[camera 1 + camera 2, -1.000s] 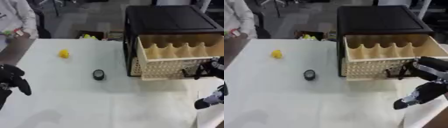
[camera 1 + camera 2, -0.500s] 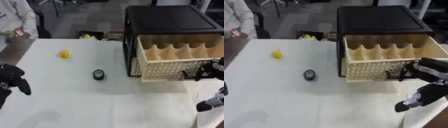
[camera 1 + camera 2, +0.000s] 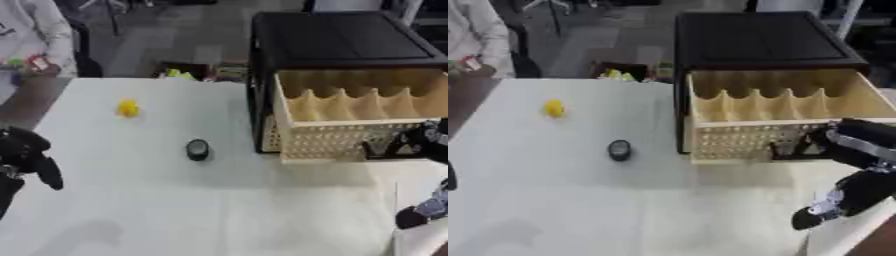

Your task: Pick up objects from table and place into drawer.

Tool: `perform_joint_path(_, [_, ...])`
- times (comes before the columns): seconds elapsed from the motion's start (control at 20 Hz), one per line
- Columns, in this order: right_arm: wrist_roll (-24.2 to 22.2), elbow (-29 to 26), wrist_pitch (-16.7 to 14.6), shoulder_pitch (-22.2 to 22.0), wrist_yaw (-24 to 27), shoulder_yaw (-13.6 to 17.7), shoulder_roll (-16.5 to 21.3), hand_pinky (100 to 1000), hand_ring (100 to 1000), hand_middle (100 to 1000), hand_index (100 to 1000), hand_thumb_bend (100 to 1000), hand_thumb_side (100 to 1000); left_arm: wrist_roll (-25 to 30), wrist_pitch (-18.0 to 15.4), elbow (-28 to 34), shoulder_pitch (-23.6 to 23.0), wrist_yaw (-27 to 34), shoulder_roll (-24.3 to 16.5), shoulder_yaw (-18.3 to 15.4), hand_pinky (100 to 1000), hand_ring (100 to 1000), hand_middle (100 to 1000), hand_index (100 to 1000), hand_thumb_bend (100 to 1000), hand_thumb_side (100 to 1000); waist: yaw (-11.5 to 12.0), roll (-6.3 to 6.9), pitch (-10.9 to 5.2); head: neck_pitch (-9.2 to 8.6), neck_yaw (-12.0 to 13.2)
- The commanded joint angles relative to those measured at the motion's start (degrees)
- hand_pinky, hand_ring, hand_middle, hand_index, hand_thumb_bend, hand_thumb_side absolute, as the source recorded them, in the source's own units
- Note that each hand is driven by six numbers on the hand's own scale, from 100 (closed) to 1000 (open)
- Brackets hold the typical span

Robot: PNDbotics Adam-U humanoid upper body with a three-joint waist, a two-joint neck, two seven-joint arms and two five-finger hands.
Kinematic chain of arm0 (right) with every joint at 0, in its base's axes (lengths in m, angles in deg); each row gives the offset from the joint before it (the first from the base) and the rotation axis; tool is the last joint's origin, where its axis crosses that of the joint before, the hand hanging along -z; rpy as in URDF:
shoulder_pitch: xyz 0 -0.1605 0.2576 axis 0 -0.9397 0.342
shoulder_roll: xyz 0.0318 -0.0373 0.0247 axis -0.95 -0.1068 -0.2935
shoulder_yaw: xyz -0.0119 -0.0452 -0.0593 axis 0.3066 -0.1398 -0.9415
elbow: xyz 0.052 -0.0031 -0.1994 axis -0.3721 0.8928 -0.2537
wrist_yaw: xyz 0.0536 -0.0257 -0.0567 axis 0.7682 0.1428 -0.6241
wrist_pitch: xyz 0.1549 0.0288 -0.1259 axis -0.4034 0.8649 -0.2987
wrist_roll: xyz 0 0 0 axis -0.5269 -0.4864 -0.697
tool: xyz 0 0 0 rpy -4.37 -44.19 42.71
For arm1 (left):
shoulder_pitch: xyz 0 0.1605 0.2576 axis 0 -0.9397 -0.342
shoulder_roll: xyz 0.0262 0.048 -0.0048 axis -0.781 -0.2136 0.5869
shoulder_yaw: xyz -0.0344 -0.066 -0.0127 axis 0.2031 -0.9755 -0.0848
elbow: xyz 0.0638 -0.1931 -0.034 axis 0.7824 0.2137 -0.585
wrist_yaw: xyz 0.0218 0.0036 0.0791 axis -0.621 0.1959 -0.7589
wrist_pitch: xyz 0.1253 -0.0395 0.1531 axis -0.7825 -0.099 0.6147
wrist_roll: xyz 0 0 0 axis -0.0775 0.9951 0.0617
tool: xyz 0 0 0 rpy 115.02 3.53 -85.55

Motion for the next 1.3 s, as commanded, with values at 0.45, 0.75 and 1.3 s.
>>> perform_joint_path(0.45, [1.6, -1.3, -2.8, 1.6, 0.6, 3.6, 1.1, 100, 100, 100, 791, 1000, 601, -0.2, 0.0, 1.0, 0.2, 0.3, -1.5, -0.6, 507, 554, 712, 772, 100, 909, -0.3, 0.00, -0.98, -0.07, 0.3])
perform_joint_path(0.75, [2.7, -1.3, -3.5, 2.1, 1.9, 5.1, 0.7, 100, 100, 100, 768, 1000, 578, -0.3, 0.1, 1.0, 0.2, 0.1, -1.5, -0.6, 506, 554, 712, 773, 100, 909, -0.5, -0.11, -1.02, 0.11, 0.6])
perform_joint_path(1.3, [11.6, -1.3, -3.6, 6.5, 7.7, 8.4, -0.8, 100, 100, 100, 643, 1000, 543, -0.7, -0.3, 1.0, 0.2, 0.4, -1.7, -0.7, 506, 555, 712, 775, 100, 903, -0.5, -0.04, -1.07, 0.43, 1.0])
